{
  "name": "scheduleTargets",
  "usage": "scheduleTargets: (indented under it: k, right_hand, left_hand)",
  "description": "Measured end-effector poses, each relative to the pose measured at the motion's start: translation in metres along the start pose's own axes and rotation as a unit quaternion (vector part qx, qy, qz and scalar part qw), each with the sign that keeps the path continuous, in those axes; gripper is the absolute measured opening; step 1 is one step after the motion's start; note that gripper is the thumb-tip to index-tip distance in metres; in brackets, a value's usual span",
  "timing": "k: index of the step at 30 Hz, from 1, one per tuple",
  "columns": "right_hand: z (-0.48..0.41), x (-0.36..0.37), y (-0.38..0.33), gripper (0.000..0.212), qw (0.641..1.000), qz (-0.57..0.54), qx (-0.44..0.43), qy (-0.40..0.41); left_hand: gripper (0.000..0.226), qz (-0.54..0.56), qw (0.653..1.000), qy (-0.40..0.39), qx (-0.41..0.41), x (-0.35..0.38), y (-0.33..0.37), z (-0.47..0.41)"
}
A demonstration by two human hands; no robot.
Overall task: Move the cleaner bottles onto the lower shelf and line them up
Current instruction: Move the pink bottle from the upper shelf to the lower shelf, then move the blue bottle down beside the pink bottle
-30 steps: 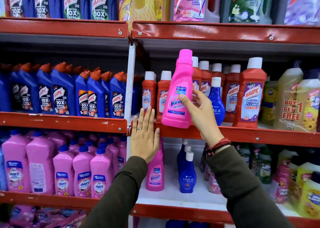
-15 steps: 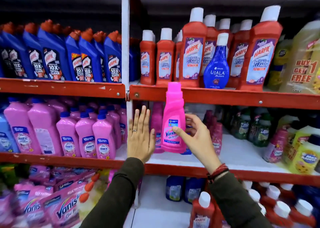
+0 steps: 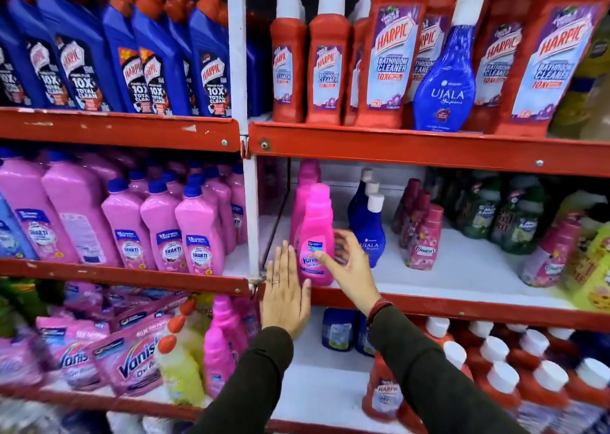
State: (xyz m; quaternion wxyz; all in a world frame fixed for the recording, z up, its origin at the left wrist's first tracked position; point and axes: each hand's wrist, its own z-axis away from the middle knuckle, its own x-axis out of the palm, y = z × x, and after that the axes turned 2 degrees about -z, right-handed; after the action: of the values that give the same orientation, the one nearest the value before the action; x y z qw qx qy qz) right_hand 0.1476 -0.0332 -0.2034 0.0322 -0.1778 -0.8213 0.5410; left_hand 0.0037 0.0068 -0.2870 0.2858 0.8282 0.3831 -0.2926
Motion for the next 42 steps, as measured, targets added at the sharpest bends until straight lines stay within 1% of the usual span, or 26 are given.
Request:
scheduleTargets:
  k: [4,10,22,24,26,28,31,33,36,40,41,42]
  right_hand:
    - [-0.007,0.009,0.013,0.047,0.999,-0.03,0.029,-0.009]
    - [-0.017,0.011,0.021,0.051,0.998,-0.039,0.048,-0.023]
    - [-0.016,0.014,0.022,0.053,0.998,-0.016,0.035,-0.052]
    - [-0.012,0.014,0.02,0.054,0.998,-0.001,0.03,-0.048]
    - [-0.008,0.011,0.016,0.052,0.999,0.005,0.026,-0.027]
    - [-0.005,0.005,0.007,0.04,1.0,0.023,-0.001,0.015]
    - [-0.003,-0.01,-0.016,0.017,0.991,0.057,-0.074,0.097]
    - [-0.002,-0.024,-0.037,0.019,0.977,0.069,-0.129,0.152]
    - [-0.009,-0.045,-0.078,0.018,0.949,0.08,-0.221,0.21]
    - [-0.027,-0.081,-0.144,0.008,0.893,0.115,-0.336,0.277]
    - [-0.033,-0.092,-0.157,0.007,0.878,0.126,-0.357,0.292]
    - [-0.039,-0.101,-0.169,0.011,0.868,0.14,-0.367,0.305]
  left_hand:
    - [0.071,-0.014,1.0,-0.006,-0.004,0.004,-0.003,-0.001]
    - [0.072,-0.04,0.999,0.006,0.004,0.006,-0.001,-0.002]
    - [0.07,-0.057,0.998,0.004,-0.007,-0.001,0.004,-0.001]
    - [0.071,-0.047,0.999,0.011,-0.012,-0.004,0.006,0.0]
    - [0.072,-0.021,0.999,0.014,-0.025,-0.006,0.009,0.0]
    - [0.073,0.011,0.999,0.021,-0.028,-0.011,0.016,-0.001]
    - [0.074,0.032,0.998,0.051,0.008,-0.023,0.036,-0.018]
    - [0.074,0.045,0.995,0.079,0.041,-0.035,0.054,-0.034]
    - [0.075,0.06,0.986,0.131,0.082,-0.059,0.081,-0.07]
    - [0.071,0.045,0.971,0.202,0.123,-0.096,0.119,-0.123]
    - [0.07,0.039,0.968,0.212,0.128,-0.105,0.128,-0.135]
    - [0.07,0.028,0.967,0.218,0.13,-0.112,0.134,-0.145]
